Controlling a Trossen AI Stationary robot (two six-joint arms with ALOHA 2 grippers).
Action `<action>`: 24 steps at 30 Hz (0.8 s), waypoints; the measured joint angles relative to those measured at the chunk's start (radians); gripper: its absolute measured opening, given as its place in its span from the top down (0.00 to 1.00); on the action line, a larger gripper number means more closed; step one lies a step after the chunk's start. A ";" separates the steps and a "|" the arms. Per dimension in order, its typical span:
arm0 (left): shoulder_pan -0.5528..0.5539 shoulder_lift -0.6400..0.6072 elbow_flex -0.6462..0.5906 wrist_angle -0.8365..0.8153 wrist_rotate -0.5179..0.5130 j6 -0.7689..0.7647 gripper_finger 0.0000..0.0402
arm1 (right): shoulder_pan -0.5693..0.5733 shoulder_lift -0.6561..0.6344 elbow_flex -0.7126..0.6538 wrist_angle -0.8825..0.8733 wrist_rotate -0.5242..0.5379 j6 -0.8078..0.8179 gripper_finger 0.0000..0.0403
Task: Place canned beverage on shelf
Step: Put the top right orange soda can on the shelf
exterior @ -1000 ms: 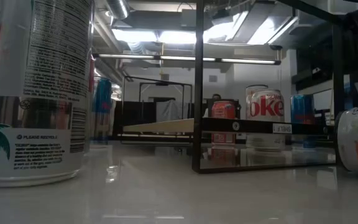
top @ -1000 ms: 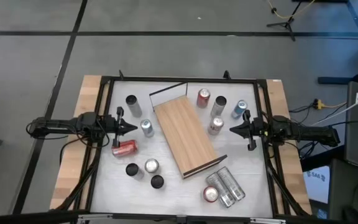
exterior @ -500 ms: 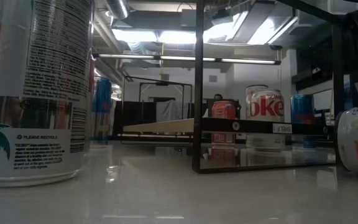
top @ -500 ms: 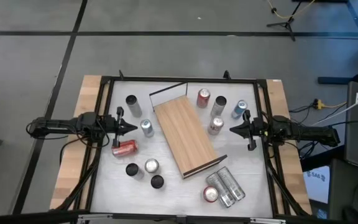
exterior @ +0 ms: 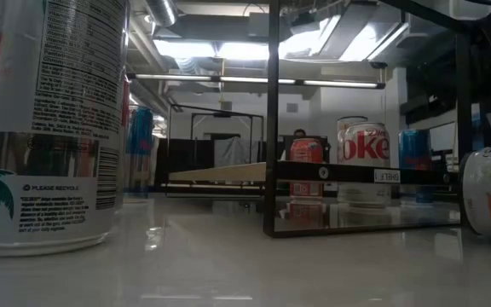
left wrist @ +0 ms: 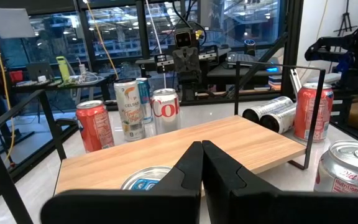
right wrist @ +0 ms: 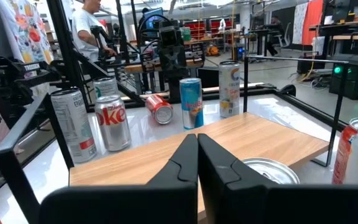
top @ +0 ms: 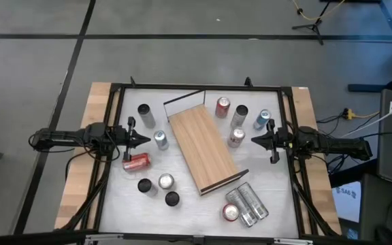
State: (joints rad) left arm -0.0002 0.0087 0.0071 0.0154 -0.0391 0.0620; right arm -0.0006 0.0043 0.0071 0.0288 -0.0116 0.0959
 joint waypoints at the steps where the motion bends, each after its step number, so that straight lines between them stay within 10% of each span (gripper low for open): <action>1: 0.000 0.000 0.000 0.000 0.000 0.000 1.00 | 0.000 0.000 0.000 0.006 0.000 0.000 1.00; 12: 0.000 0.000 0.000 0.002 0.000 -0.053 1.00 | 0.000 0.000 0.000 0.156 0.066 0.144 0.93; 24: 0.000 0.000 0.000 0.002 -0.004 -0.053 1.00 | 0.000 0.000 0.000 0.259 0.072 0.287 0.33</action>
State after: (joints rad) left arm -0.0004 0.0088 0.0071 0.0174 -0.0433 0.0090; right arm -0.0006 0.0042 0.0071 0.2882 0.0608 0.3826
